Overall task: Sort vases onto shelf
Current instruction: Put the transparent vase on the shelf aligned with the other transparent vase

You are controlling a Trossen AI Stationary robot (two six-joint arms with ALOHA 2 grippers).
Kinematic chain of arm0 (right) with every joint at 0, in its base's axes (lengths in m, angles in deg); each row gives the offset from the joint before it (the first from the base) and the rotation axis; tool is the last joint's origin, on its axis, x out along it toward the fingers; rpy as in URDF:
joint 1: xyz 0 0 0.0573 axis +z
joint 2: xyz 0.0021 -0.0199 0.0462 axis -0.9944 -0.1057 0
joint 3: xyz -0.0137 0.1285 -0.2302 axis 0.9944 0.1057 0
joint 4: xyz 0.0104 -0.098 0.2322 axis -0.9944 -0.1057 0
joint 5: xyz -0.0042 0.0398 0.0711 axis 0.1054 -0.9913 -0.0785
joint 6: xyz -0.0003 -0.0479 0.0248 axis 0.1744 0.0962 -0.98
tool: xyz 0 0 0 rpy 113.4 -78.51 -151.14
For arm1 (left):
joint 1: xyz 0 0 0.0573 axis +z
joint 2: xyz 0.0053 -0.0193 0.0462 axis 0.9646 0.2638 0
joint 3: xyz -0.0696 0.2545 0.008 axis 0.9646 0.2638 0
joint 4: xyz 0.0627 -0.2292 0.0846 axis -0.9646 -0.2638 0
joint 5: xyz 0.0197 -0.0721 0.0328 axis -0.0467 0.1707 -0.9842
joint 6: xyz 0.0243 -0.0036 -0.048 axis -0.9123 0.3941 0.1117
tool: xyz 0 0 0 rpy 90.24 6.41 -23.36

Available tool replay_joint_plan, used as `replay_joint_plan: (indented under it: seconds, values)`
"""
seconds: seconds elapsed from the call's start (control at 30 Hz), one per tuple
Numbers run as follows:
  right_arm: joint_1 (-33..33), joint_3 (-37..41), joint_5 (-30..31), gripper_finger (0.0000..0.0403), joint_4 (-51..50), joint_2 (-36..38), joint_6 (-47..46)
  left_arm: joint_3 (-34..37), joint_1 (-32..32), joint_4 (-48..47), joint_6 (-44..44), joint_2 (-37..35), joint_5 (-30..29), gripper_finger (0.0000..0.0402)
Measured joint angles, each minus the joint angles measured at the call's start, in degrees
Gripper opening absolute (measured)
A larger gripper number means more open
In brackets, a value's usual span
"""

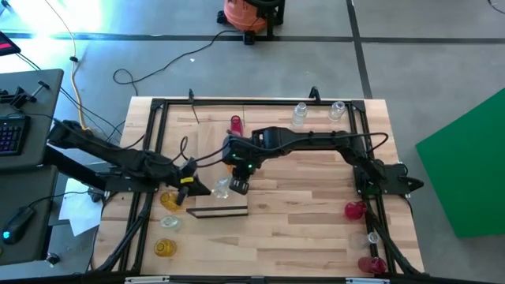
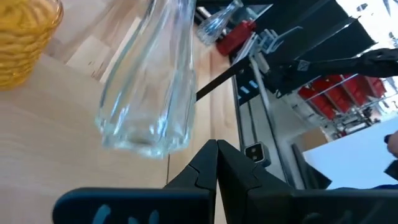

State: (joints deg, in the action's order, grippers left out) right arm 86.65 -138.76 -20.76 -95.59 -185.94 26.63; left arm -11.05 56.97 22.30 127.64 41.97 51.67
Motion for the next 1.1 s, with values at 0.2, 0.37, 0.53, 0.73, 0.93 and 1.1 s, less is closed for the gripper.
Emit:
replay_joint_plan:
  seconds: [0.2, 0.37, 0.53, 0.73, 0.93, 1.1]
  values:
    - [0.02, -0.03, -0.68, 0.0004, 0.41, -1.10, 1.03, -0.05, 0.00, 5.67, -0.46, 5.50, -0.13, 0.0000]
    - [0.20, -0.02, -0.63, 0.0004, 0.22, -2.13, 2.91, -0.02, 0.02, 5.55, 0.02, 10.98, -0.26, 0.0000]
    - [0.57, 0.00, -0.09, 0.0004, -0.49, -2.93, 5.14, -0.01, 0.00, 6.20, 0.78, 15.46, -2.90, 0.0000]
    - [0.65, 0.00, 2.47, 0.0004, -1.68, -3.11, 6.07, -0.10, -0.13, 6.17, -1.99, 16.92, -10.36, 0.0000]
    - [0.70, 0.00, 2.33, 0.0005, -3.29, -3.13, 7.04, -1.27, -0.21, 3.49, -2.84, 16.88, -11.41, 0.0000]
    - [0.95, 0.00, -1.54, 0.0005, -4.39, -3.13, 8.52, -3.75, -0.84, 1.87, -3.88, 16.55, -12.41, 0.0000]
